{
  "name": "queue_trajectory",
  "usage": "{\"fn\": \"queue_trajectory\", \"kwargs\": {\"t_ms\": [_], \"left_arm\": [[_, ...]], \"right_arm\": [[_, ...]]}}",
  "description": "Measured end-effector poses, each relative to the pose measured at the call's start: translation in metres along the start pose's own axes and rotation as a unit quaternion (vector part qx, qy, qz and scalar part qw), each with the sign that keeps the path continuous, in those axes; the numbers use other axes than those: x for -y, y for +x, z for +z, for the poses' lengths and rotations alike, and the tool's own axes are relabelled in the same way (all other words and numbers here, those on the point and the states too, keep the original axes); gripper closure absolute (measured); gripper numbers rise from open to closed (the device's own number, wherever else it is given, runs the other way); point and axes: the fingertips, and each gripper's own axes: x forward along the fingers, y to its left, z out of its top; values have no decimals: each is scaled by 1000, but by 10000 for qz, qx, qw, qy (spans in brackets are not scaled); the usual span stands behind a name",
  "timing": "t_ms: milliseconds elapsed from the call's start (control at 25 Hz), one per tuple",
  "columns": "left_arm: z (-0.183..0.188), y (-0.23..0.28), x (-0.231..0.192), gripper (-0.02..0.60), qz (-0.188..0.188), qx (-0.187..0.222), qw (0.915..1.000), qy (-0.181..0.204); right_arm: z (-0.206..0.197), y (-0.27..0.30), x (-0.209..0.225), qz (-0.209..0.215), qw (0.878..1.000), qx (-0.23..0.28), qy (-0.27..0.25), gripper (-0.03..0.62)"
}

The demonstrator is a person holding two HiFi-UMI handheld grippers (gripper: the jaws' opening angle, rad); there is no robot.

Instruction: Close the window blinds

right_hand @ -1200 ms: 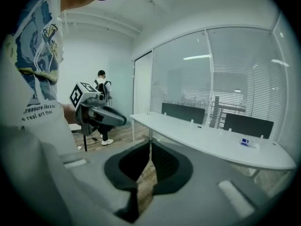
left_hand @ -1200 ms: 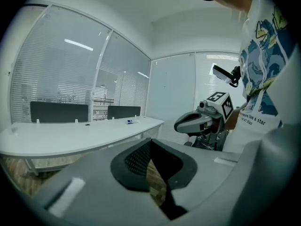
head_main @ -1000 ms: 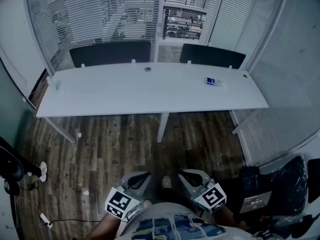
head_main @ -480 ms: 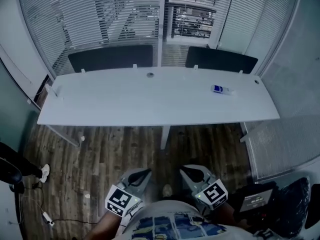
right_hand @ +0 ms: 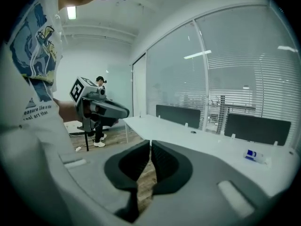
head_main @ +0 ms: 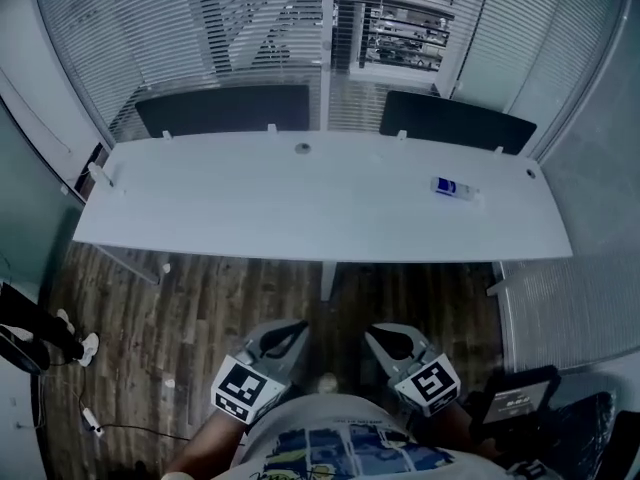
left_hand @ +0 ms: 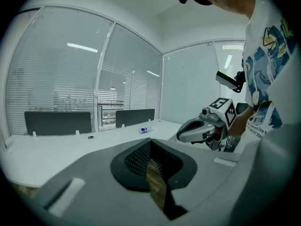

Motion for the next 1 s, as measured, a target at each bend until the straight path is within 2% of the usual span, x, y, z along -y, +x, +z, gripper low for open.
{"fn": "queue_trajectory", "kwargs": {"t_ms": [160, 360, 680, 1000], "left_arm": [[-1, 16, -6, 577, -27, -107, 9999, 29], [-1, 34, -33, 577, -65, -108, 9999, -31], [11, 73, -102, 577, -295, -56, 9995, 26], [28, 110, -180, 577, -589, -90, 9980, 231]], "right_arm": [[-5, 5, 21, -23, 9999, -6, 125, 582], [3, 26, 42, -139, 9995, 56, 290, 582], [19, 81, 91, -408, 9988, -91, 246, 582], [54, 151, 135, -626, 9977, 54, 259, 582]]}}
